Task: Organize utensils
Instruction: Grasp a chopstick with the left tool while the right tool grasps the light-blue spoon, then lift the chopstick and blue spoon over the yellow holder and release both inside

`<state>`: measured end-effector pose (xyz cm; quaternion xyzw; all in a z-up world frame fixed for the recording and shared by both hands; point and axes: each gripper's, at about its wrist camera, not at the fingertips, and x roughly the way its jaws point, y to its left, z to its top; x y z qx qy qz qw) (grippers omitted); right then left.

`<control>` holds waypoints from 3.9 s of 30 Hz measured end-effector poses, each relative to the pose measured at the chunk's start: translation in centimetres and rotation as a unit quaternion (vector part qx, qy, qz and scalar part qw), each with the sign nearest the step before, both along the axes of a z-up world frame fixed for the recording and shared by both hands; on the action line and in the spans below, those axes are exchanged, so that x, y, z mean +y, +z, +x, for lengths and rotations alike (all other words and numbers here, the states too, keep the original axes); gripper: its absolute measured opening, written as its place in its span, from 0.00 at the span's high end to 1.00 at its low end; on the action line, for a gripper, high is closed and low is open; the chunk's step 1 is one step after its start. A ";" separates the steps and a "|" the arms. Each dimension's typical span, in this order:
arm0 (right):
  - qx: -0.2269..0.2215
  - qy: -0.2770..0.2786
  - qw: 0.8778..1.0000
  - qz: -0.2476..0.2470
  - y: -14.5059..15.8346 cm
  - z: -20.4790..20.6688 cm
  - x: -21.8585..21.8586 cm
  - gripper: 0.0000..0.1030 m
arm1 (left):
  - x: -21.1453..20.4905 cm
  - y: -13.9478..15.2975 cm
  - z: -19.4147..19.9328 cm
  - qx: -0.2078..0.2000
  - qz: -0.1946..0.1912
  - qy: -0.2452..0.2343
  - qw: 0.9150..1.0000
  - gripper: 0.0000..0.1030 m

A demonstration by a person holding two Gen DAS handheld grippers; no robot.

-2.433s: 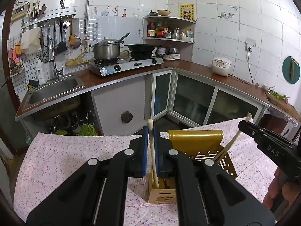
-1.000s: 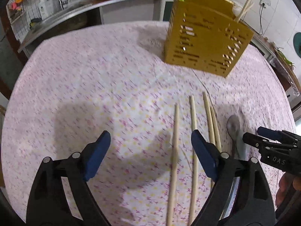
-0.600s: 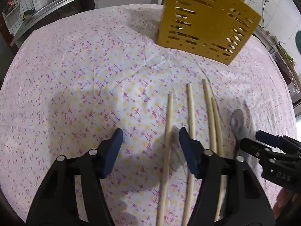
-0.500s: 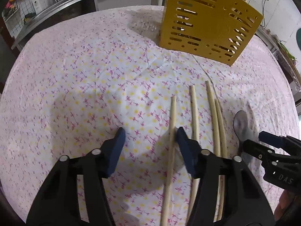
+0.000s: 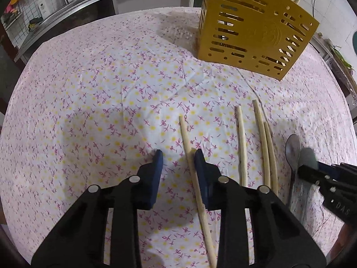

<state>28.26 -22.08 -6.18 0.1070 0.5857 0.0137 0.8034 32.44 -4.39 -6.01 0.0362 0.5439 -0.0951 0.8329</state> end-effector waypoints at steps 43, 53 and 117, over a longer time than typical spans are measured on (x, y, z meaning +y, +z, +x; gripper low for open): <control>-0.259 -0.025 0.965 0.036 10.7 2.8 -6.8 0.93 | -0.5 13.2 -0.6 -0.205 -0.052 -0.018 0.977 0.96; -0.363 -0.017 0.931 0.039 17.4 5.2 -6.6 0.93 | -2.9 22.0 0.7 -0.317 -0.105 -0.022 0.942 0.96; -0.447 -0.006 0.894 0.010 10.8 9.9 -6.3 0.79 | -5.0 13.5 7.8 -0.330 -0.145 -0.043 0.932 0.69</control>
